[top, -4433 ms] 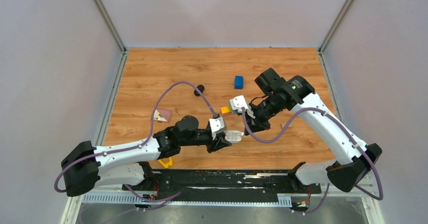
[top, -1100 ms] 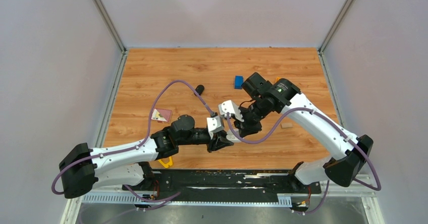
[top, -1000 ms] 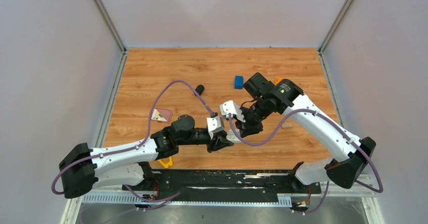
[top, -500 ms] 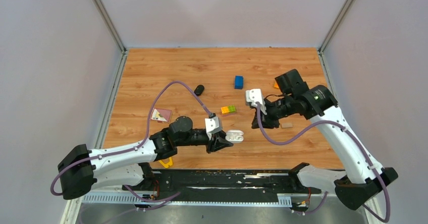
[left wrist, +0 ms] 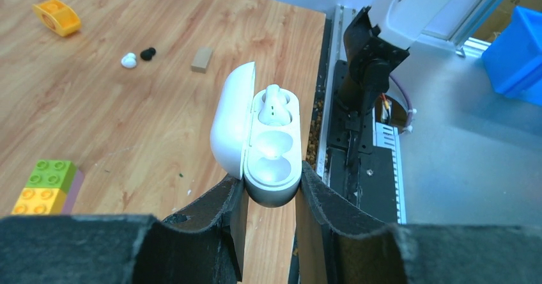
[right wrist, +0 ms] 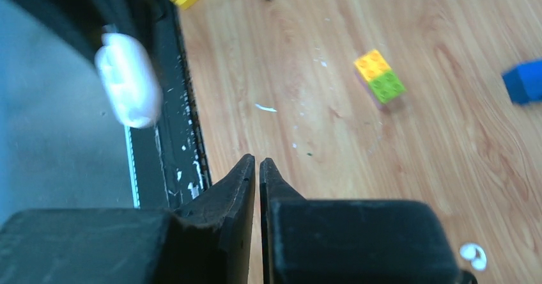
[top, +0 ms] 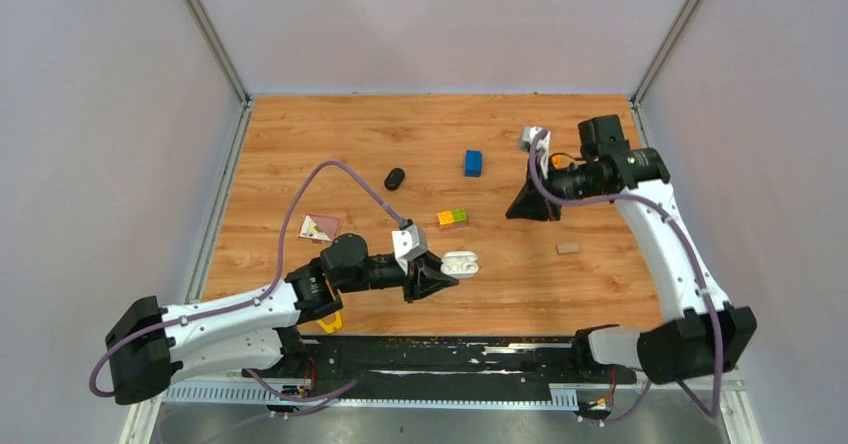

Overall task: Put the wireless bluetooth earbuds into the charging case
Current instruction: Pick up the earbud from the center of the board.

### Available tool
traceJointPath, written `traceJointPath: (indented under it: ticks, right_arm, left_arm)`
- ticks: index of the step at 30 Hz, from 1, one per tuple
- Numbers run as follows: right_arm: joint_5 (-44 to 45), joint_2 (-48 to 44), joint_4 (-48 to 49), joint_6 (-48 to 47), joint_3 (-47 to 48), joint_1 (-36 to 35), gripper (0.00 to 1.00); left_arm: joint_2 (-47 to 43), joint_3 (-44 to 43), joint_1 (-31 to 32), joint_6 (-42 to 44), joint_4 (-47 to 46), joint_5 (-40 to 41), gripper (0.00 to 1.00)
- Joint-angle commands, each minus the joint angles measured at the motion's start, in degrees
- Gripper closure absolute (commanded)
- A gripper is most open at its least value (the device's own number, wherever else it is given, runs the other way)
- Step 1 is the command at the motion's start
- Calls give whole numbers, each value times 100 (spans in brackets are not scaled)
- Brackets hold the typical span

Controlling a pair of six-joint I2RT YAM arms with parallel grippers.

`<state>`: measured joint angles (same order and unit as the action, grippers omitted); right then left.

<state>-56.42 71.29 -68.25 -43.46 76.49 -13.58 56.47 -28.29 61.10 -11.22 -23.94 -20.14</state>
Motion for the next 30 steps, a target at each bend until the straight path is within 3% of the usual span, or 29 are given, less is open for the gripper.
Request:
traceJointPath:
  ticks: [1, 5, 9, 13, 20, 30]
  right_arm:
    - [-525, 875, 162, 201, 534, 719, 91]
    - [559, 1626, 160, 370, 958, 734, 92]
    - [2289, 2127, 800, 840, 893, 734, 91]
    - [3366, 2533, 1116, 1088, 843, 734, 83]
    - [4298, 2977, 1675, 1430, 615, 734, 65]
    - [4836, 3987, 1696, 1432, 978, 734, 62]
  left_arm:
    - [-584, 40, 21, -9, 240, 231, 100]
    - [-1002, 151, 17, -22, 555, 350, 100]
    - [-1410, 350, 25, -139, 543, 487, 100]
    - [-1795, 525, 26, -240, 622, 608, 100]
    - [-2209, 619, 29, -271, 1000, 656, 100]
    - [-2140, 579, 25, -335, 998, 525, 100]
